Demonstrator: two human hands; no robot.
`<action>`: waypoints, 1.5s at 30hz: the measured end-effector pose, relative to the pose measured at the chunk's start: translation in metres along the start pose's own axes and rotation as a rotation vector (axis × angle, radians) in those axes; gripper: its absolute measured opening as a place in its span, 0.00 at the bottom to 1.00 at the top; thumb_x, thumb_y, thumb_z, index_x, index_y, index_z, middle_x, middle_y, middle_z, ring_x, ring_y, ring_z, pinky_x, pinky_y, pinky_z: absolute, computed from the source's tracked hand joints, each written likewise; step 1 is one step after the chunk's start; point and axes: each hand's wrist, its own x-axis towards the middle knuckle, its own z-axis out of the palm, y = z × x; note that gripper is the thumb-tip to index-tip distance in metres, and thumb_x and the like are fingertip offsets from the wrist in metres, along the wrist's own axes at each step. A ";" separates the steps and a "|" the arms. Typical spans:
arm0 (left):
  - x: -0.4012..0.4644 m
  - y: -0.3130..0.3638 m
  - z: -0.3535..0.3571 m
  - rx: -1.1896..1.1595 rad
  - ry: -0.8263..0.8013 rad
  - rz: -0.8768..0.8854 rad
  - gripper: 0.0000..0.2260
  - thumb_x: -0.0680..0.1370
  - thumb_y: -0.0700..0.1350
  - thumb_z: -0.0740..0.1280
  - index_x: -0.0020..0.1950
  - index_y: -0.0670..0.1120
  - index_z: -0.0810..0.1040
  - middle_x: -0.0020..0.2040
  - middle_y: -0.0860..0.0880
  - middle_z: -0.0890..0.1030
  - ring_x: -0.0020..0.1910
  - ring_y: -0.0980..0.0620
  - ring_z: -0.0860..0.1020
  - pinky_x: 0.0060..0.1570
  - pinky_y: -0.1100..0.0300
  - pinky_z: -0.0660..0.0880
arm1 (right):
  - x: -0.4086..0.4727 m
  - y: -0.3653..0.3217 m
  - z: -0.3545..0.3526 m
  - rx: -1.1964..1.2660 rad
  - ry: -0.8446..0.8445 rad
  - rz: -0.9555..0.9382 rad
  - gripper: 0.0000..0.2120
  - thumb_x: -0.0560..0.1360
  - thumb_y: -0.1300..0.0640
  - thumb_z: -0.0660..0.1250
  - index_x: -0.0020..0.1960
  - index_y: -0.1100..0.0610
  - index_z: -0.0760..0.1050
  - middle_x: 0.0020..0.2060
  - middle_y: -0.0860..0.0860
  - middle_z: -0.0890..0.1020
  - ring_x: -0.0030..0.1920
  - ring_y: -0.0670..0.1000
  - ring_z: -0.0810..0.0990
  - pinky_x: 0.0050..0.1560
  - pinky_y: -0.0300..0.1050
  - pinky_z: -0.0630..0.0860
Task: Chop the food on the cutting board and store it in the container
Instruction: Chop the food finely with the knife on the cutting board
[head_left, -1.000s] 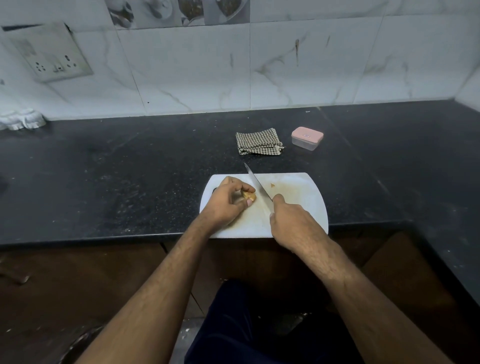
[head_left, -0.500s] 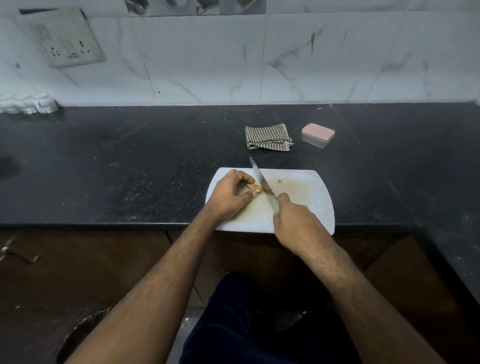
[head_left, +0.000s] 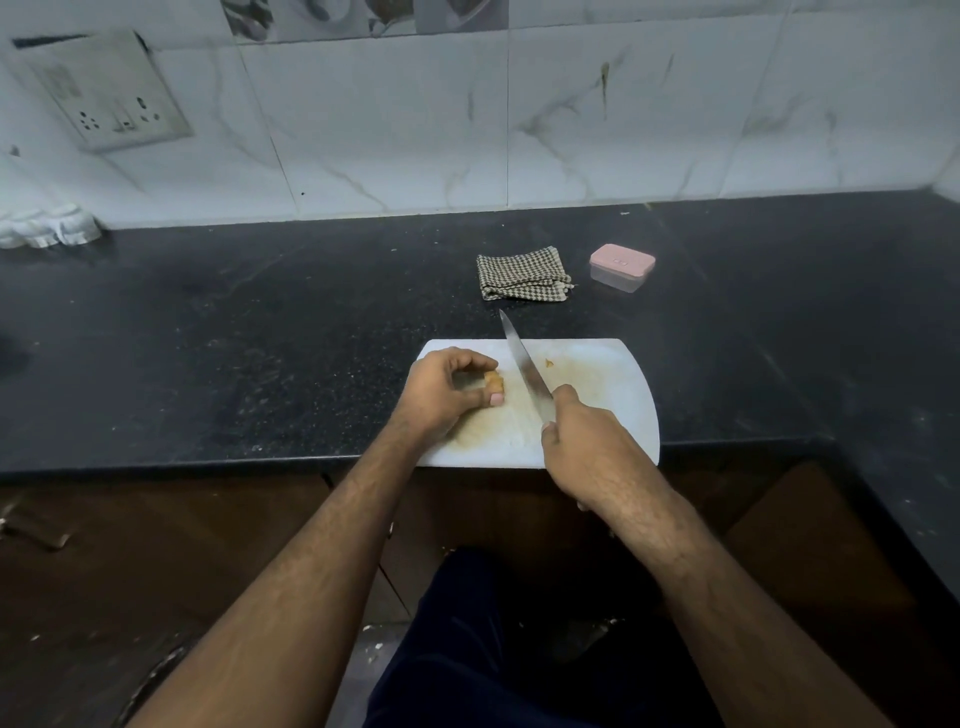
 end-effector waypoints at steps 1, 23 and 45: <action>0.000 0.001 0.000 0.008 0.000 -0.007 0.20 0.66 0.45 0.84 0.57 0.50 0.85 0.53 0.57 0.85 0.56 0.62 0.81 0.64 0.61 0.76 | -0.001 -0.001 -0.001 0.004 0.002 -0.004 0.14 0.84 0.55 0.56 0.69 0.54 0.62 0.42 0.50 0.74 0.37 0.49 0.77 0.36 0.45 0.77; 0.001 0.001 0.003 0.083 0.008 0.081 0.18 0.70 0.41 0.81 0.58 0.45 0.86 0.52 0.52 0.82 0.53 0.58 0.81 0.54 0.75 0.73 | 0.000 -0.014 0.003 -0.019 -0.075 -0.023 0.12 0.84 0.57 0.53 0.66 0.54 0.64 0.41 0.51 0.71 0.36 0.49 0.74 0.29 0.42 0.70; 0.003 0.001 0.002 0.043 0.002 0.056 0.15 0.69 0.43 0.81 0.55 0.49 0.87 0.52 0.56 0.84 0.55 0.60 0.81 0.64 0.61 0.76 | 0.019 -0.020 0.002 -0.062 -0.152 0.021 0.16 0.84 0.58 0.54 0.71 0.52 0.62 0.42 0.52 0.71 0.37 0.51 0.76 0.25 0.42 0.71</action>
